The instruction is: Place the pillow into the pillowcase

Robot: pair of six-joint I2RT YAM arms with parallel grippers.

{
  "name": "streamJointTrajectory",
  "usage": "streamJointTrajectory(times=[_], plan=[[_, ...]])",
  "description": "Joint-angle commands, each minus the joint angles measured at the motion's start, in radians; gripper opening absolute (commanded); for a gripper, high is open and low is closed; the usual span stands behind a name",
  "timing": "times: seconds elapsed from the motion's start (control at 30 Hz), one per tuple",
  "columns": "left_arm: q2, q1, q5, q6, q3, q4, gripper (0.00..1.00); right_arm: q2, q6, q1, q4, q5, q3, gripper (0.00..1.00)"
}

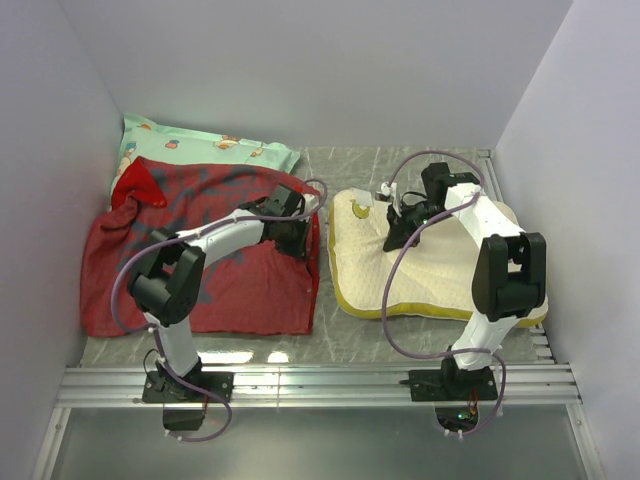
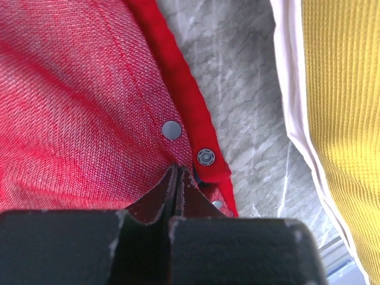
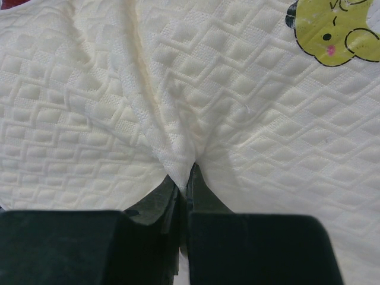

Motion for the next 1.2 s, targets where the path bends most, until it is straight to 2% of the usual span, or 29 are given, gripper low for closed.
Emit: streamJointTrajectory(times=[0.0, 0.17, 0.37, 0.4, 0.43, 0.5, 0.57, 0.63, 0.67, 0.7, 0.73, 1.0, 1.17], plan=[[0.008, 0.002, 0.081, 0.014, 0.008, 0.057, 0.00, -0.031, -0.013, -0.001, -0.045, -0.037, 0.014, 0.00], [0.020, 0.032, 0.153, -0.001, 0.008, 0.082, 0.00, -0.034, -0.018, -0.002, -0.043, -0.031, -0.002, 0.00], [-0.043, 0.077, 0.225, 0.014, -0.028, 0.098, 0.00, -0.032, -0.025, -0.002, -0.046, -0.030, -0.008, 0.00], [-0.047, 0.078, 0.227, 0.016, -0.030, 0.093, 0.08, -0.031, -0.022, -0.002, -0.046, -0.033, -0.008, 0.00], [-0.049, 0.081, 0.230, 0.020, -0.032, 0.091, 0.09, -0.031, -0.022, -0.002, -0.048, -0.033, -0.005, 0.00], [-0.044, 0.085, 0.245, 0.030, -0.032, 0.076, 0.02, -0.026, -0.024, -0.002, -0.053, -0.034, -0.002, 0.00], [-0.035, 0.088, 0.264, 0.034, -0.025, 0.062, 0.06, -0.028, -0.025, -0.002, -0.053, -0.034, 0.000, 0.00], [-0.021, 0.089, 0.259, 0.036, -0.022, 0.053, 0.15, -0.028, -0.024, -0.002, -0.051, -0.034, -0.003, 0.00], [-0.020, 0.089, 0.256, 0.036, -0.022, 0.056, 0.14, -0.028, -0.022, -0.002, -0.051, -0.034, -0.003, 0.00], [-0.011, 0.089, 0.257, 0.040, -0.019, 0.054, 0.03, -0.026, -0.024, -0.005, -0.051, -0.034, -0.003, 0.00], [-0.006, 0.089, 0.261, 0.039, -0.016, 0.056, 0.00, -0.026, -0.022, -0.002, -0.053, -0.034, -0.003, 0.00], [-0.038, 0.091, 0.291, 0.030, -0.007, 0.078, 0.00, -0.025, -0.031, -0.002, -0.066, -0.030, 0.004, 0.00], [-0.118, 0.160, 0.342, 0.011, 0.019, 0.059, 0.00, -0.032, -0.085, 0.008, -0.135, -0.062, 0.018, 0.00]])
